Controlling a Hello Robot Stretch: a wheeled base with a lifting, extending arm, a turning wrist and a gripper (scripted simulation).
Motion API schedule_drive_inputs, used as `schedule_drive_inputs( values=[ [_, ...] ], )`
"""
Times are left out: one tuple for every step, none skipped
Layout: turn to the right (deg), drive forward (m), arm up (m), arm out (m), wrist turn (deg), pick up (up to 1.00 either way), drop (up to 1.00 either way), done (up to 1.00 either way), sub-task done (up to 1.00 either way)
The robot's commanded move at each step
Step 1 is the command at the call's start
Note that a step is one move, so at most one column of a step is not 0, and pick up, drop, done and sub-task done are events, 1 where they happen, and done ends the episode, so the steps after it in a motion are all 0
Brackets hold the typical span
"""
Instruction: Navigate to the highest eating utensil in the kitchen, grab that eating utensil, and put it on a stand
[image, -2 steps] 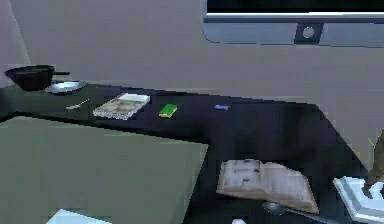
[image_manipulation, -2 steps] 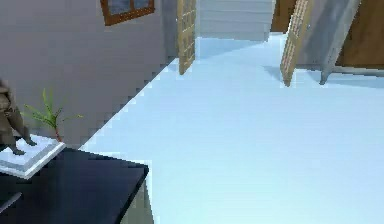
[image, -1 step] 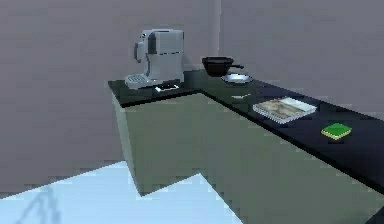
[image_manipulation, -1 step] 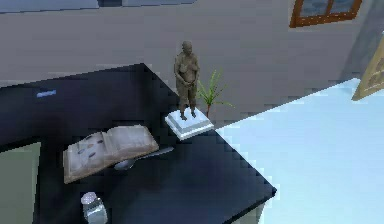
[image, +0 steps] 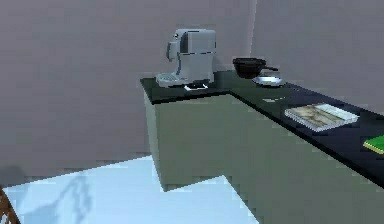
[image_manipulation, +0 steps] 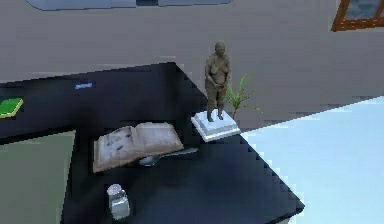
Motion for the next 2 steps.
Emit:
schedule_drive_inputs(
  values=[
    [0.0, 0.0, 0.5, 0.0, 0.0, 0.0, 0.0, 0.0, 0.0],
    [0.0, 0.0, 0.38, 0.0, 0.0, 0.0, 0.0, 0.0, 0.0]
  ],
)
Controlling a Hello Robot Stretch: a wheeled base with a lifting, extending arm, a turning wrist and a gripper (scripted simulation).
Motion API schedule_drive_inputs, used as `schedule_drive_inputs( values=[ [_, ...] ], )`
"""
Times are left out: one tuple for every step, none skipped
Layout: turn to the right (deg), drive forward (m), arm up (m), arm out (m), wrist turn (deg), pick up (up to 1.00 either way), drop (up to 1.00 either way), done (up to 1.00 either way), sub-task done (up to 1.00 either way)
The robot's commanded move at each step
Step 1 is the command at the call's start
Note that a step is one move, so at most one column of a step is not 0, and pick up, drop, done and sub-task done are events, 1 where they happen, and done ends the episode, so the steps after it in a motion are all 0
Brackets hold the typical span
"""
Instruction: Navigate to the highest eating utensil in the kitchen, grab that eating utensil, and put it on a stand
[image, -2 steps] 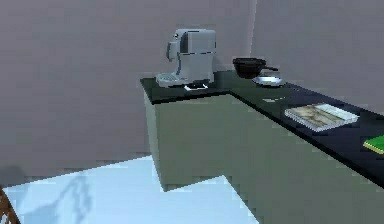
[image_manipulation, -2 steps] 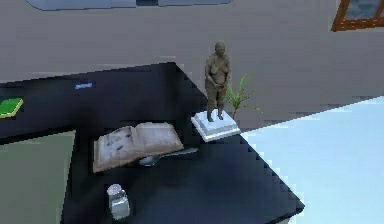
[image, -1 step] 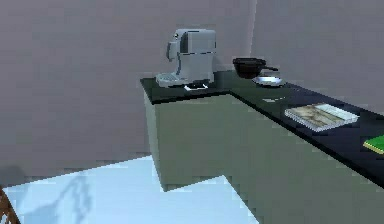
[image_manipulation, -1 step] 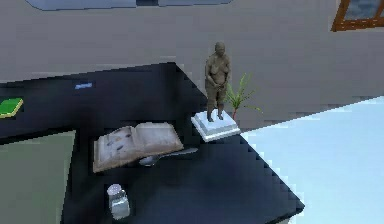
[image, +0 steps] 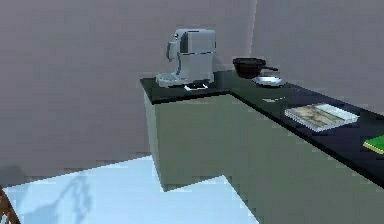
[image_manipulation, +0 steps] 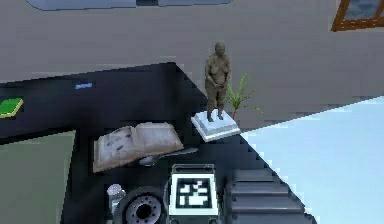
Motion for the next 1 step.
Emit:
schedule_drive_inputs(
  values=[
    [0.0, 0.0, 0.0, 0.2, 0.0, 0.0, 0.0, 0.0, 0.0]
  ],
)
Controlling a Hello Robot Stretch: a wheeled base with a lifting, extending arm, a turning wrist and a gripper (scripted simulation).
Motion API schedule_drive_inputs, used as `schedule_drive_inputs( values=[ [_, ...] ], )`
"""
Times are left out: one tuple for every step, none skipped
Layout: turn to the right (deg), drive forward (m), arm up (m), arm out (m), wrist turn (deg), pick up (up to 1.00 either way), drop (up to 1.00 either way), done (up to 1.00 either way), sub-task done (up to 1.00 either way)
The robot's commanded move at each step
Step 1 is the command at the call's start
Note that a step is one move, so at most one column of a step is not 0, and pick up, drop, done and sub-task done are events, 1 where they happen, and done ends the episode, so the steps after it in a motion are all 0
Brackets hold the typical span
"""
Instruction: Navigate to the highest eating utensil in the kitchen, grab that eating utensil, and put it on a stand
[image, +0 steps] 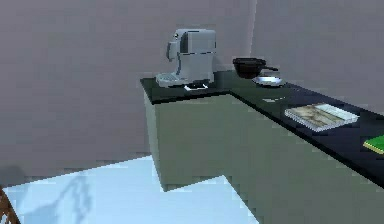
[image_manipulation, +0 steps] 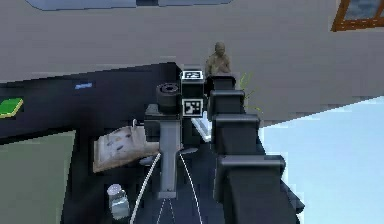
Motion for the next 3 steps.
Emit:
schedule_drive_inputs(
  values=[
    [0.0, 0.0, 0.0, 0.0, 45.0, 0.0, 0.0, 0.0, 0.0],
    [0.0, 0.0, 0.0, 0.0, 45.0, 0.0, 0.0, 0.0, 0.0],
    [0.0, 0.0, 0.0, 0.0, 45.0, 0.0, 0.0, 0.0, 0.0]
  ],
)
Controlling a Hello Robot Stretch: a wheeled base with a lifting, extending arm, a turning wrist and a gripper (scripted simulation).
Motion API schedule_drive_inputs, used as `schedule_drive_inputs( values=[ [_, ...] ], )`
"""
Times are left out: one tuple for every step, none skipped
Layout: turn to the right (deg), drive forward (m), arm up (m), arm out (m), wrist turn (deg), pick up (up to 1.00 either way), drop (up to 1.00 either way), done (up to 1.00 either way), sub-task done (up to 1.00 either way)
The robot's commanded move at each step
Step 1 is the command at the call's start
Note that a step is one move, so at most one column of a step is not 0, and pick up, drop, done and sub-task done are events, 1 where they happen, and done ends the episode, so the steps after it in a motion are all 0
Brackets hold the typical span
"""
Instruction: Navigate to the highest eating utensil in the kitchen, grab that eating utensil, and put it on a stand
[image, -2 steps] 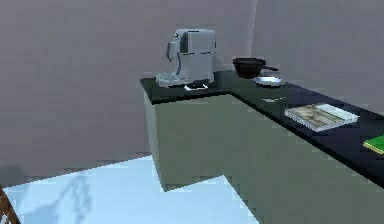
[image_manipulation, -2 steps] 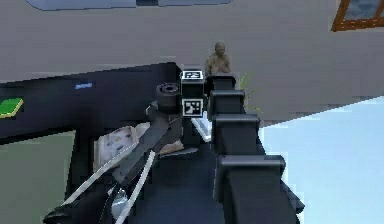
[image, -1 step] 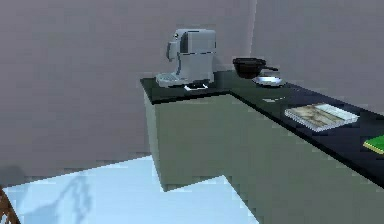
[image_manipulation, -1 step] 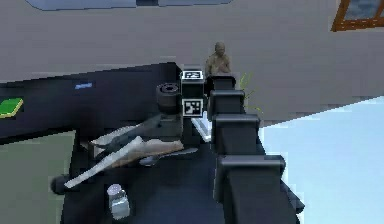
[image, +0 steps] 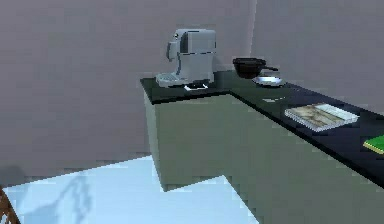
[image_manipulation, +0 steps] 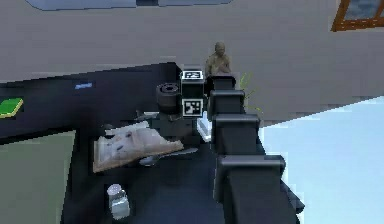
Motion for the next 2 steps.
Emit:
schedule_drive_inputs(
  values=[
    [0.0, 0.0, 0.0, 0.0, 9.0, 0.0, 0.0, 0.0, 0.0],
    [0.0, 0.0, -0.16, 0.0, 0.0, 0.0, 0.0, 0.0, 0.0]
  ],
)
